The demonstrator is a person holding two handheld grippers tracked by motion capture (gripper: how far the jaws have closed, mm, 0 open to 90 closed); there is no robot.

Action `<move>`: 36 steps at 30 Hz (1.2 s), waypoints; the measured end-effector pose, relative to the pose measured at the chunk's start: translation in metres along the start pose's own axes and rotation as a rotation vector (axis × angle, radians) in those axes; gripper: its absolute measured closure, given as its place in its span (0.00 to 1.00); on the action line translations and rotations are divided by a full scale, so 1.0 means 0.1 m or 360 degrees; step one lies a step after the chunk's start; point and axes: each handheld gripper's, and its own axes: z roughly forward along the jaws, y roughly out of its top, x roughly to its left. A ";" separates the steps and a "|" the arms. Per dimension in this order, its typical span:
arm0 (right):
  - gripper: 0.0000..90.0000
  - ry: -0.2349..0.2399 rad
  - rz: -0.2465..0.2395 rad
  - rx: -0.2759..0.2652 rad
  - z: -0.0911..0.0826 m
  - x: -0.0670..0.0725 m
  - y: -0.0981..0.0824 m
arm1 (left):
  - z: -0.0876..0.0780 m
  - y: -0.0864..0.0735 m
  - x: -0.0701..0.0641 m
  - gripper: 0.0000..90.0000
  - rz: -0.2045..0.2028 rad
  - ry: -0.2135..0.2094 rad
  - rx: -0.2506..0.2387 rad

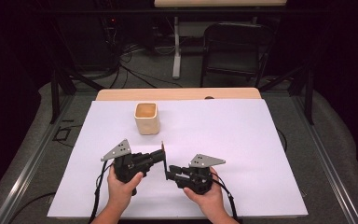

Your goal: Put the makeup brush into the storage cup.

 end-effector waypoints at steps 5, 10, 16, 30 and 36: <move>0.77 0.0002 0.0002 0.0016 0.02 0.00 -0.01 | 0.01 -0.01 -0.02 0.93 0.0005 -0.0010 -0.0001; 0.77 0.0005 0.0014 0.0046 0.03 0.00 -0.02 | 0.01 -0.01 -0.03 0.93 0.0016 -0.0027 -0.0003; 0.77 0.0007 0.0007 0.0056 0.04 0.00 -0.03 | 0.02 -0.01 -0.04 0.93 0.0024 -0.0030 0.0006; 0.88 0.0036 -0.0022 0.0102 0.06 0.00 -0.04 | 0.03 -0.02 -0.06 0.93 0.0026 -0.0034 0.0012; 0.93 0.0040 -0.0039 0.0106 0.07 0.01 -0.05 | 0.03 -0.02 -0.06 0.93 0.0029 -0.0037 0.0014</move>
